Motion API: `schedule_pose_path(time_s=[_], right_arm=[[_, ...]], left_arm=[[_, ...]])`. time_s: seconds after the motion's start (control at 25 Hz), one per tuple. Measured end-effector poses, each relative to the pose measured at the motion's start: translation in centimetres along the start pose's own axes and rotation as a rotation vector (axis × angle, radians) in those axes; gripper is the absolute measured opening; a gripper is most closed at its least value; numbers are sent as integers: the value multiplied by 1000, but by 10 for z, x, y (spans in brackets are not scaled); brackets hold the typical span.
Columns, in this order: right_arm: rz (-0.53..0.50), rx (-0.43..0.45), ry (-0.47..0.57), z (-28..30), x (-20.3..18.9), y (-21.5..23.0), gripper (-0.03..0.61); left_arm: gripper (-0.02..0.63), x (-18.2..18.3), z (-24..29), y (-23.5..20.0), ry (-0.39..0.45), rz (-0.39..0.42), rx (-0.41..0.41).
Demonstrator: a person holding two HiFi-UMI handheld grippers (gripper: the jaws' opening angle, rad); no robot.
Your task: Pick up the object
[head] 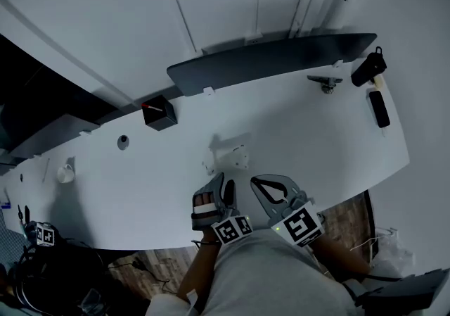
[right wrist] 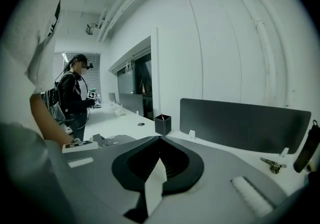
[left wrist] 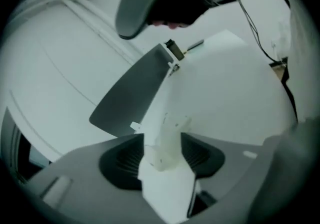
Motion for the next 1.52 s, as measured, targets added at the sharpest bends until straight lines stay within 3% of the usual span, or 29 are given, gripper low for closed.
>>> schedule_pose_path(time_s=[0.04, 0.12, 0.24, 0.32, 0.44, 0.72, 0.76, 0.8, 0.84, 1.04, 1.2, 1.32, 1.52], right_arm=[[3, 1, -1, 0, -1, 3, 2], [-4, 4, -5, -1, -2, 8, 2], [29, 5, 8, 0, -4, 12, 2], [41, 3, 10, 0, -5, 15, 2], [48, -6, 7, 0, -7, 23, 2], [71, -19, -6, 4, -12, 34, 2], [72, -20, -7, 5, -12, 35, 2], [69, -20, -10, 6, -11, 36, 2], [63, -20, -12, 7, -11, 36, 2], [76, -26, -17, 12, -13, 35, 2], [59, -34, -19, 11, -12, 38, 2], [71, -46, -15, 11, -13, 41, 2], [66, -40, 49, 6, -3, 44, 2]], left_arm=[[251, -1, 6, 5, -23, 47, -12], [266, -5, 17, 12, -63, 135, -21], [339, -14, 36, 24, -111, 257, -29], [385, -19, 48, 32, -129, 320, -40], [405, -24, 64, 37, -151, 385, -52], [394, -27, 92, 32, -180, 454, -72], [363, -27, 94, 29, -182, 476, -61], [283, -27, 95, 26, -184, 499, -47], [243, -27, 96, 24, -182, 508, -43], [221, -29, 98, 23, -139, 393, -89], [202, -24, 89, -3, -71, 264, -6], [195, -19, 78, -23, -5, 90, 15], [190, -6, 47, -62, 154, -287, 9]])
Point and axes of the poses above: the fingertips, and each gripper's own axes: z forward along the fingers, y to its right, x out of its top, the point moved 2 cm from there along -z, backward along the fingers, and after that the axes turned 3 degrees about z, right-handed, at the moved point
